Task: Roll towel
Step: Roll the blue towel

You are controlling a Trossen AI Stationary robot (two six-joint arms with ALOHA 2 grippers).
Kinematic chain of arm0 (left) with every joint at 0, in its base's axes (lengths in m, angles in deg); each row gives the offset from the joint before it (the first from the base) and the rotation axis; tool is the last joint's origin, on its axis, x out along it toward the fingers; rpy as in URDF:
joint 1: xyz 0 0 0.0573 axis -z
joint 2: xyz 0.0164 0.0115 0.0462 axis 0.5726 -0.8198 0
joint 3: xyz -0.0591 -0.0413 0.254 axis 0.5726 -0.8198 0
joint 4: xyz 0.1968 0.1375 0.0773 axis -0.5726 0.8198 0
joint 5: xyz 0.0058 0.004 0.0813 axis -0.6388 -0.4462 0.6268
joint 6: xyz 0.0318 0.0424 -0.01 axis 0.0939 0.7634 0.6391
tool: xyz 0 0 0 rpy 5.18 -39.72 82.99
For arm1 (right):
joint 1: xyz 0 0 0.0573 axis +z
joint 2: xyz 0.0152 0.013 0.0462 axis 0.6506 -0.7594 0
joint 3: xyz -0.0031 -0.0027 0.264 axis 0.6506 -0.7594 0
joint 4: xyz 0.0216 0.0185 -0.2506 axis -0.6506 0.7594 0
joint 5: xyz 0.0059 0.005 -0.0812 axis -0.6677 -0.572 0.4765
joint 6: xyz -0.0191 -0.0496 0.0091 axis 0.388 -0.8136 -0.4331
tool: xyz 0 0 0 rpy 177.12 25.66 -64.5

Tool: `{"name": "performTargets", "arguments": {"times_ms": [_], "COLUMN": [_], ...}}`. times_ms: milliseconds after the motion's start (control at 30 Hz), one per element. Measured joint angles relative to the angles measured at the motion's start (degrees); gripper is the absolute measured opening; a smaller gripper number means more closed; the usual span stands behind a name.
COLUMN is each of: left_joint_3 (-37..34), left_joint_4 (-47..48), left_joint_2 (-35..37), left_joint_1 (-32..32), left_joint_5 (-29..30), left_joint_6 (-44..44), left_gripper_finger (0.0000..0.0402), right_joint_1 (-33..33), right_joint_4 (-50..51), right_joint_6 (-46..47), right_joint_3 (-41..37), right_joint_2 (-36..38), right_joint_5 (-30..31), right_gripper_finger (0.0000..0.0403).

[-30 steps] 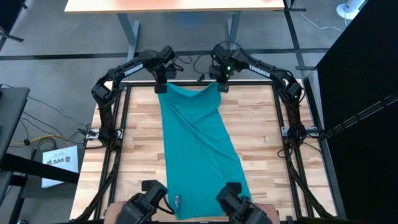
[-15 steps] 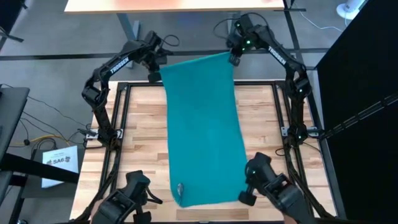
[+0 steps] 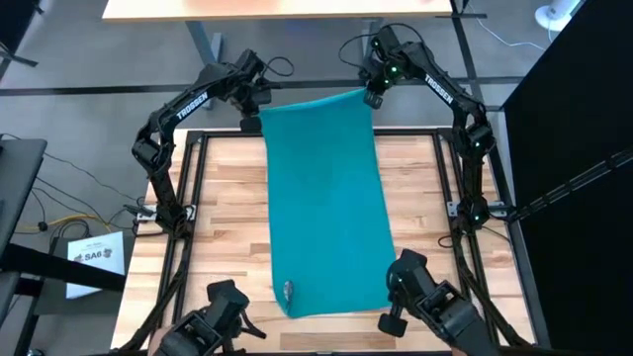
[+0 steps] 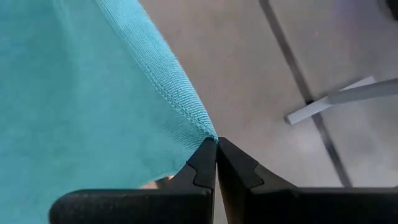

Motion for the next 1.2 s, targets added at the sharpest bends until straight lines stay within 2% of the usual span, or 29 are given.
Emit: {"name": "performTargets", "arguments": {"times_ms": [133, 500, 633, 833, 1033, 1200], "left_joint_3": [2.6, 2.8, 2.8, 2.8, 2.8, 2.8], "left_joint_4": [4.3, 10.5, 11.2, 13.5, 17.2, 17.6], "left_joint_2": [0.3, 5.2, 7.7, 10.5, 11.9, 13.2], "left_joint_1": [1.9, 7.8, 11.0, 17.9, 26.2, 32.5], "left_joint_5": [0.0, -2.0, -2.0, -1.6, 3.2, 3.7], "left_joint_6": [-1.7, -9.8, -12.4, -16.7, -21.4, -26.7], "left_gripper_finger": [0.0000, 0.0000, 0.0000, 0.0000, 0.0000, 0.0000], "right_joint_1": [0.0, 2.3, 4.3, 8.9, 14.9, 20.3], "right_joint_4": [2.8, 9.6, 10.7, 9.6, 7.3, 6.8], "right_joint_6": [2.6, 4.6, 4.9, 6.7, 9.7, 12.6], "right_joint_3": [0.0, -0.8, -5.1, -15.8, -26.8, -33.9], "right_joint_2": [1.7, 10.2, 15.5, 24.6, 34.6, 42.1], "right_joint_5": [-4.0, -5.7, -5.8, -5.8, -5.6, -5.3], "right_gripper_finger": [0.0000, 0.0000, 0.0000, 0.0000, 0.0000, 0.0000]}}
